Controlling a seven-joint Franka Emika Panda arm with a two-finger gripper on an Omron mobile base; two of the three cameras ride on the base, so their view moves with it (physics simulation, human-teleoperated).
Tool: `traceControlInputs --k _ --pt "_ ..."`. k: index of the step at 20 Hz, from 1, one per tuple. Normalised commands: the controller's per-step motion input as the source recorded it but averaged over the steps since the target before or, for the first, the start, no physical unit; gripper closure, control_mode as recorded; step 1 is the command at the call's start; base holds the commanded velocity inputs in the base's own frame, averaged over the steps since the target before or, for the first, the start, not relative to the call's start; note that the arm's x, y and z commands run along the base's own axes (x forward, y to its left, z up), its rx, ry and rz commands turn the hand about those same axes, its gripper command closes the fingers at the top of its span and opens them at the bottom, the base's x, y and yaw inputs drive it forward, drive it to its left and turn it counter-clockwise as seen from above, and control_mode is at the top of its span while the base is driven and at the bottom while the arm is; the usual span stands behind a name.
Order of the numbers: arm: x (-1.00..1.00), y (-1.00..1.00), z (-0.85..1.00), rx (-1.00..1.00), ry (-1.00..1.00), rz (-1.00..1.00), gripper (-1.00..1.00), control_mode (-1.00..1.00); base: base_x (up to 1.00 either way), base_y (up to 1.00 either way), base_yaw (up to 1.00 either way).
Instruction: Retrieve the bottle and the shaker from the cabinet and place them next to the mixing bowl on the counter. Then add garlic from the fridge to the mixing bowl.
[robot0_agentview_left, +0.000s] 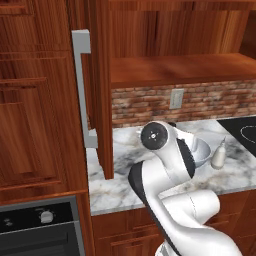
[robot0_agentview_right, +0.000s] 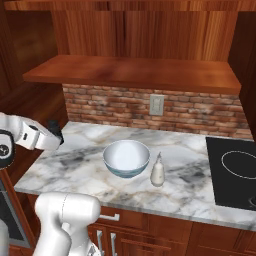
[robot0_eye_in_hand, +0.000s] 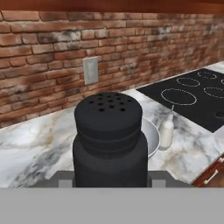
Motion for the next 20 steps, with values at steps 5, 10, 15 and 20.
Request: traceControlInputs --k 5,10,15,20 --pt "0.23 0.0 0.0 0.0 -0.01 -0.11 1.0 -1.0 0.0 0.0 0.0" --pt "0.14 0.0 0.0 0.0 0.0 -0.11 1.0 -1.0 0.0 0.0 0.0" --pt "0.05 -0.03 -0.06 0.0 -0.02 -0.11 1.0 -1.0 0.0 0.0 0.0" --pt "0.01 -0.08 -0.4 0.0 0.0 -0.05 1.0 -1.0 0.0 0.0 0.0"
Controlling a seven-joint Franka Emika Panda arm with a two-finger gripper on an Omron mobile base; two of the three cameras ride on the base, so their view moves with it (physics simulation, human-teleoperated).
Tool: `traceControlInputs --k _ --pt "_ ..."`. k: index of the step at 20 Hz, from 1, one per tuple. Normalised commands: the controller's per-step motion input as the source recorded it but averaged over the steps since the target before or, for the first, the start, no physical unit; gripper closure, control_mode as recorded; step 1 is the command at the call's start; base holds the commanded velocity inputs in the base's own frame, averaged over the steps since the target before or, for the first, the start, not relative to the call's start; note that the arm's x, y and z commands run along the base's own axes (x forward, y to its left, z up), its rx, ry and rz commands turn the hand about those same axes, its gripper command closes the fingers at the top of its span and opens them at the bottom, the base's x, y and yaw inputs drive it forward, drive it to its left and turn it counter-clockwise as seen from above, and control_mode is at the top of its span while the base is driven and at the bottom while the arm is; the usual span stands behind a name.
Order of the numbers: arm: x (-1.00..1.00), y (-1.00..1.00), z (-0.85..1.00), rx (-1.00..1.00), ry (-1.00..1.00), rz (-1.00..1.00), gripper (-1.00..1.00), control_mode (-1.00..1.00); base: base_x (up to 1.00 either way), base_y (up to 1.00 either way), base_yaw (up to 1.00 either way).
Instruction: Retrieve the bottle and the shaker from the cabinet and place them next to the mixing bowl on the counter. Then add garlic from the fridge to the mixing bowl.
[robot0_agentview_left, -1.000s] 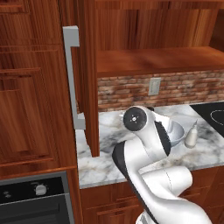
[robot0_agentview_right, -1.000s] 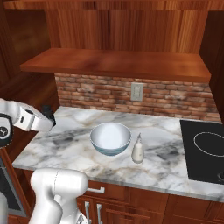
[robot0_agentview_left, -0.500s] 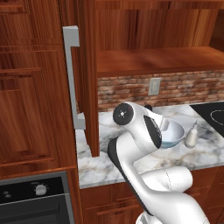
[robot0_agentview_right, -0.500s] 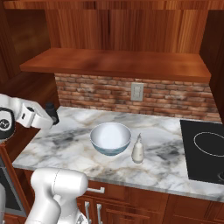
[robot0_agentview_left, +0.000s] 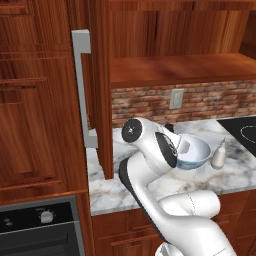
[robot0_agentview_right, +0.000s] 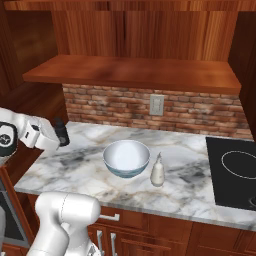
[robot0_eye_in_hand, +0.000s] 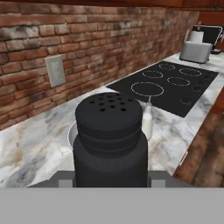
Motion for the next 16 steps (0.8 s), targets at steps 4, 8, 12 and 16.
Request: traceControlInputs --k 4,8,12,16 --pt "0.1 -0.17 -0.61 0.0 0.0 -0.02 1.0 -1.0 0.0 0.0 0.0" --pt "0.07 -0.26 -0.53 0.0 0.0 0.0 1.0 -1.0 0.0 0.0 0.0" --pt "0.0 -0.13 -0.38 0.05 0.0 -0.01 1.0 -1.0 0.0 0.0 0.0" --pt "0.05 0.0 -0.29 0.02 0.0 -0.04 1.0 -1.0 0.0 0.0 0.0"
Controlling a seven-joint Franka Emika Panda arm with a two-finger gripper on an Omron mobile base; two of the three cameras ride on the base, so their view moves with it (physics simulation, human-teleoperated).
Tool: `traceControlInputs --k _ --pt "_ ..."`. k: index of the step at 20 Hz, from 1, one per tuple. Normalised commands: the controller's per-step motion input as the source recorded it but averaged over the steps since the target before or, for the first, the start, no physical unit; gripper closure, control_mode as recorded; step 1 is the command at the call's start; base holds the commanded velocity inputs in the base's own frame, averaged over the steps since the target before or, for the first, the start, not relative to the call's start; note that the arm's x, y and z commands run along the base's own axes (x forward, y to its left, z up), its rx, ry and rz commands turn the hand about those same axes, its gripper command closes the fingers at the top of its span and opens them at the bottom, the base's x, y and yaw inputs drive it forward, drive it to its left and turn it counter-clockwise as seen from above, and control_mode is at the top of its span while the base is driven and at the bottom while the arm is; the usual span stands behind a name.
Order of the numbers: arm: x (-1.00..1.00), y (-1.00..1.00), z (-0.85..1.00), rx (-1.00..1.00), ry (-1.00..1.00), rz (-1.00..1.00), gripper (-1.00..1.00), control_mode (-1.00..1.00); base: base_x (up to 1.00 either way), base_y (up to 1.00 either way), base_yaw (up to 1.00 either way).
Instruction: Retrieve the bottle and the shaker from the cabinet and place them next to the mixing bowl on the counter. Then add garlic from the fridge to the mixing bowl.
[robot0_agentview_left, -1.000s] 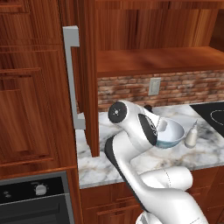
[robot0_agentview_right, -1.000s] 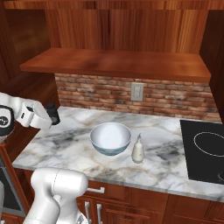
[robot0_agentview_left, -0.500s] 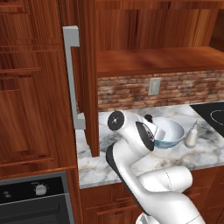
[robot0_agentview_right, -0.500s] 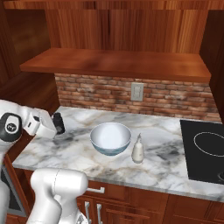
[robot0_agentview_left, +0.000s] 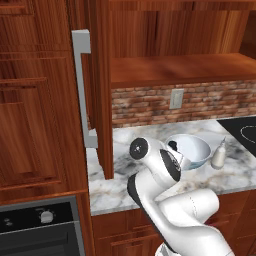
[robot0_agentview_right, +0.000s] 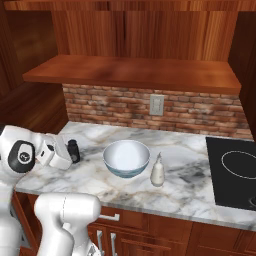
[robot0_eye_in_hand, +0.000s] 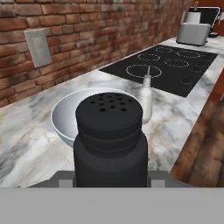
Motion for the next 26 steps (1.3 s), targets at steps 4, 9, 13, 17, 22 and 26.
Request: traceControlInputs --k 4,9,13,17,22,26 --pt "0.16 0.02 -0.22 0.0 0.0 -0.05 1.0 -1.0 0.0 0.0 0.0" --pt "0.1 0.0 -0.07 0.01 0.0 -0.04 1.0 -1.0 0.0 0.0 0.0" --pt "0.29 0.0 0.0 0.0 0.0 -0.07 1.0 -1.0 0.0 0.0 0.0" --pt "0.36 0.0 0.0 0.0 0.0 -0.09 1.0 -1.0 0.0 0.0 0.0" --pt "0.11 0.0 0.0 0.0 0.0 -0.07 1.0 -1.0 0.0 0.0 0.0" --pt "0.01 0.0 -0.04 0.0 0.0 -0.05 1.0 -1.0 0.0 0.0 0.0"
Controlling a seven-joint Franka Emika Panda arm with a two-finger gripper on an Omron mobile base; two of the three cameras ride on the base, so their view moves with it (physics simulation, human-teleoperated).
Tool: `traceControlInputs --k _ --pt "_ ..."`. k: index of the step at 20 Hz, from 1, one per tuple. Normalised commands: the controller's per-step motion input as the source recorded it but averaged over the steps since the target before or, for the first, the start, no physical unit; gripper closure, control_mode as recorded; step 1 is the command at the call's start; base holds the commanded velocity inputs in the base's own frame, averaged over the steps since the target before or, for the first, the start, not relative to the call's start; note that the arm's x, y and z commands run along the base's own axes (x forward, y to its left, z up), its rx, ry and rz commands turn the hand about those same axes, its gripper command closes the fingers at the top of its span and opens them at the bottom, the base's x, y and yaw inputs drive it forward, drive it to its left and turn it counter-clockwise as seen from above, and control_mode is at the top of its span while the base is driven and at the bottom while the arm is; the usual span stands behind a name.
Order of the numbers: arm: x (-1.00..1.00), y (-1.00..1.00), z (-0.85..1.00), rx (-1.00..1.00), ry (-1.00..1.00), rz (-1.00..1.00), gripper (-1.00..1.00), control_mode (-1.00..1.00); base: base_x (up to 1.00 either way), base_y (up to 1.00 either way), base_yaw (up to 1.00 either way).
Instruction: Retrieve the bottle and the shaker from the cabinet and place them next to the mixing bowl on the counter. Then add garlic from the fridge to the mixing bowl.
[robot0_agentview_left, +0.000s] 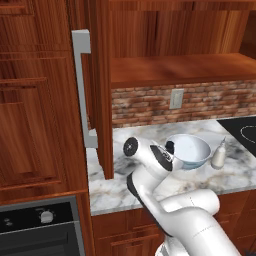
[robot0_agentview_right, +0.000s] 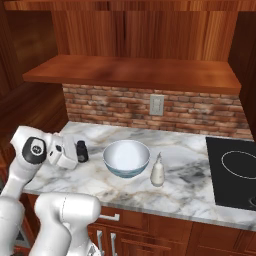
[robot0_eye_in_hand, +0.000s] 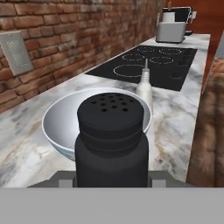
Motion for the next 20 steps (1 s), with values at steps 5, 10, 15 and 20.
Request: traceControlInputs --k 5,10,15,20 --pt "0.21 -0.01 -0.38 0.0 0.0 -0.03 1.0 -1.0 0.0 0.0 0.0" --pt "0.23 -0.13 -0.4 0.0 0.0 0.0 1.0 -1.0 0.0 0.0 0.0" --pt "0.03 -0.01 -0.25 0.0 0.0 0.0 1.0 -1.0 0.0 0.0 0.0" --pt "0.01 0.0 -0.31 0.0 0.0 0.0 1.0 -1.0 0.0 0.0 0.0"
